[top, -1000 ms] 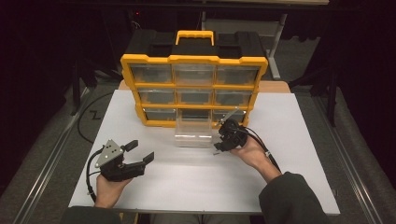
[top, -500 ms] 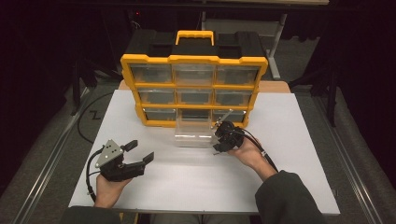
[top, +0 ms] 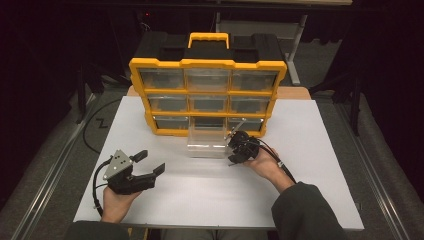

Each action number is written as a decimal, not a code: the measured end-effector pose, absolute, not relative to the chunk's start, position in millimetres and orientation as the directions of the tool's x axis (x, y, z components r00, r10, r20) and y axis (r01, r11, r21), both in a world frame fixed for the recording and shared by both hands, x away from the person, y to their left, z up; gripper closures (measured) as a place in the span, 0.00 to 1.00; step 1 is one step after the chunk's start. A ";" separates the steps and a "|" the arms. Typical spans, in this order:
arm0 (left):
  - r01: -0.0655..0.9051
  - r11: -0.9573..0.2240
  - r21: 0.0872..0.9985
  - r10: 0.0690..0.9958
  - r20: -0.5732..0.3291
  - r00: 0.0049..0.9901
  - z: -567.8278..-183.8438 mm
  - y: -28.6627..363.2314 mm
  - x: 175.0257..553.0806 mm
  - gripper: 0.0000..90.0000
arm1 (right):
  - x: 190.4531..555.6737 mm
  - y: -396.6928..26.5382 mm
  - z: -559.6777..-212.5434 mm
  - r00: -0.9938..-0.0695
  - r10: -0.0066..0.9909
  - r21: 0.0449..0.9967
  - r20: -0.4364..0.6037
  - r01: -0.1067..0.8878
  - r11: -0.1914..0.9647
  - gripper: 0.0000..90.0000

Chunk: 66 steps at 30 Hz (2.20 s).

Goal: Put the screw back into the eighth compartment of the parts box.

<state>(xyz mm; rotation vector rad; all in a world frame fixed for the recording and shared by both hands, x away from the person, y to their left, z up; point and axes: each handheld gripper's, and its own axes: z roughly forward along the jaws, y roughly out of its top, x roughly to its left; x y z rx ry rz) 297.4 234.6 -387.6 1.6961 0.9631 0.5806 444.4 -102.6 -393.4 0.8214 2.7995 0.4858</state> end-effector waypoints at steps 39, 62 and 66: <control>0.322 -0.123 0.939 0.827 -0.083 0.556 -388.1 234.4 298.0 0.26 | 449.9 -98.9 -398.5 -0.837 0.540 0.315 -0.090 0.491 0.813 0.75; 0.321 -0.119 0.940 0.827 -0.085 0.556 -387.7 235.1 297.4 0.26 | 452.0 -99.3 -398.7 -0.848 0.529 0.297 -0.039 0.496 0.816 0.93; 0.321 -0.119 0.940 0.827 -0.085 0.556 -387.7 235.1 297.5 0.26 | 452.3 -100.2 -398.4 -0.845 0.533 0.292 -0.038 0.500 0.815 0.99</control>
